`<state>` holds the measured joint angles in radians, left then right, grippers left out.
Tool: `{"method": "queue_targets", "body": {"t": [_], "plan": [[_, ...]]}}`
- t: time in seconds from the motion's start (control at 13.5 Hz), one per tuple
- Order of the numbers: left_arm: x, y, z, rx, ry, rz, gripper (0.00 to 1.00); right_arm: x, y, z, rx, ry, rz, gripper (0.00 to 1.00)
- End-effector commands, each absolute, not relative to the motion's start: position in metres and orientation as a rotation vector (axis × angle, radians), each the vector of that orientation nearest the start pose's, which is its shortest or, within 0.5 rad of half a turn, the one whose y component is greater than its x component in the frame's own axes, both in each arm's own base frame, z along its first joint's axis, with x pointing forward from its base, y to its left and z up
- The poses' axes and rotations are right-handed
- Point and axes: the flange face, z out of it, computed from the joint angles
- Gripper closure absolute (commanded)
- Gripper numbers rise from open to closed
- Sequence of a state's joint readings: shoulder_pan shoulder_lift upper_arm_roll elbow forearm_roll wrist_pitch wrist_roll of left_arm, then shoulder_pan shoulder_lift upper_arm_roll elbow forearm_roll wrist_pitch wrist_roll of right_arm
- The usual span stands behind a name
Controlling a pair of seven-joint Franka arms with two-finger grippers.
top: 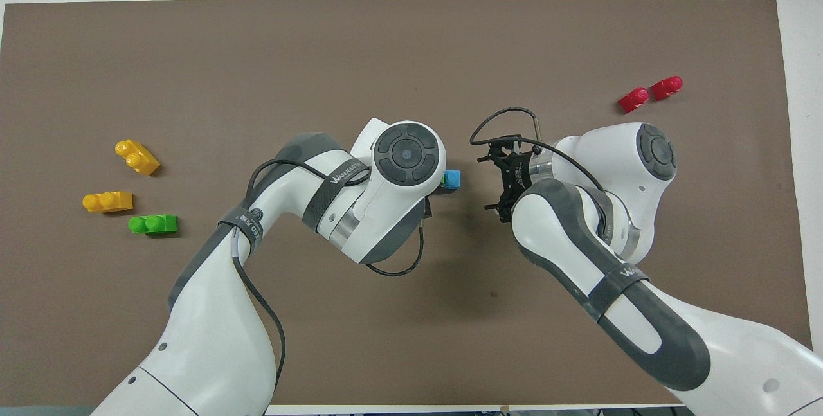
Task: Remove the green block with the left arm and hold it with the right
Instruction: 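Grasp the green brick with the left gripper while the right gripper approaches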
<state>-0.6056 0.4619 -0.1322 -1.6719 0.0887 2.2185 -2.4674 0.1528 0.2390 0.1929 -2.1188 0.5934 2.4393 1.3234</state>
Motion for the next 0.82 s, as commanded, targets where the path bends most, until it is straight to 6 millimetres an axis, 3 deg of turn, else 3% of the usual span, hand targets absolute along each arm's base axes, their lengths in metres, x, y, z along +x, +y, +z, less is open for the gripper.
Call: {"method": "queue_targets", "body": {"t": [0.0, 0.3, 0.74], "plan": [[0.508, -0.448, 0.345, 2.001, 2.289, 0.046, 0.00, 0.545, 0.201, 0.308, -2.089, 1.779, 0.381, 0.07], [0.510, -0.446, 0.345, 1.996, 2.289, 0.047, 0.00, 0.539, 0.211, 0.301, -2.097, 1.767, 0.340, 0.07], [0.510, -0.446, 0.344, 1.988, 2.293, 0.047, 0.00, 0.536, 0.210, 0.297, -2.118, 1.750, 0.339, 0.07]]}}
